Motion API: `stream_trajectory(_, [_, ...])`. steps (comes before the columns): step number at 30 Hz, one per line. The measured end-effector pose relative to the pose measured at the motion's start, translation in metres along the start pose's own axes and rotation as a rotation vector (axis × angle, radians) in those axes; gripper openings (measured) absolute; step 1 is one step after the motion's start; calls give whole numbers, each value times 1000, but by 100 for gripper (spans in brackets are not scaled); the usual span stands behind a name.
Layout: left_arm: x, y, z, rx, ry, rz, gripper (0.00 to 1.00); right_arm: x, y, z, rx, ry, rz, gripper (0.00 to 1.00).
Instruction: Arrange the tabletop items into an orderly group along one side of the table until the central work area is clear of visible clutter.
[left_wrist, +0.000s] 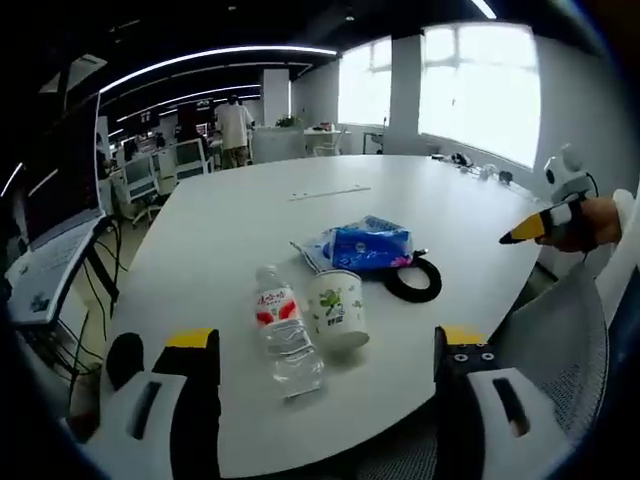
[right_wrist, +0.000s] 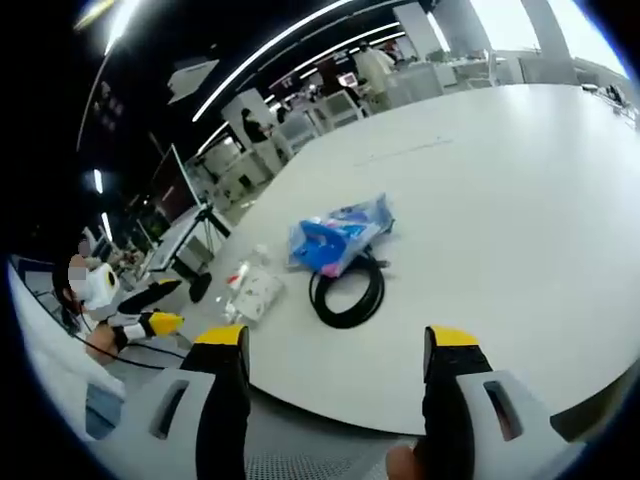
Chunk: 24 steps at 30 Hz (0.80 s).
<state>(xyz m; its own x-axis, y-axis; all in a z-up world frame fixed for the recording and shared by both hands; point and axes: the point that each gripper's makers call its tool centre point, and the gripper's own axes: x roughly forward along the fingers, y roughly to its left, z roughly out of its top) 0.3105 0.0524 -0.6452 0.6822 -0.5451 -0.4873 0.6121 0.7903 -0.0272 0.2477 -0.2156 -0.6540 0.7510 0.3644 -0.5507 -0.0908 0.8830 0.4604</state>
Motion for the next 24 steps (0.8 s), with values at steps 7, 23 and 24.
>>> stream_trajectory(7, [4,-4,11,-48,-76,-6,99,5,1,-1,-5,11,8,69])
stream_trajectory(23, [7,5,15,-155,-100,7,100,11,7,0,-32,29,31,68])
stream_trajectory(24, [7,5,15,-156,-101,7,100,12,7,0,-34,30,32,68])
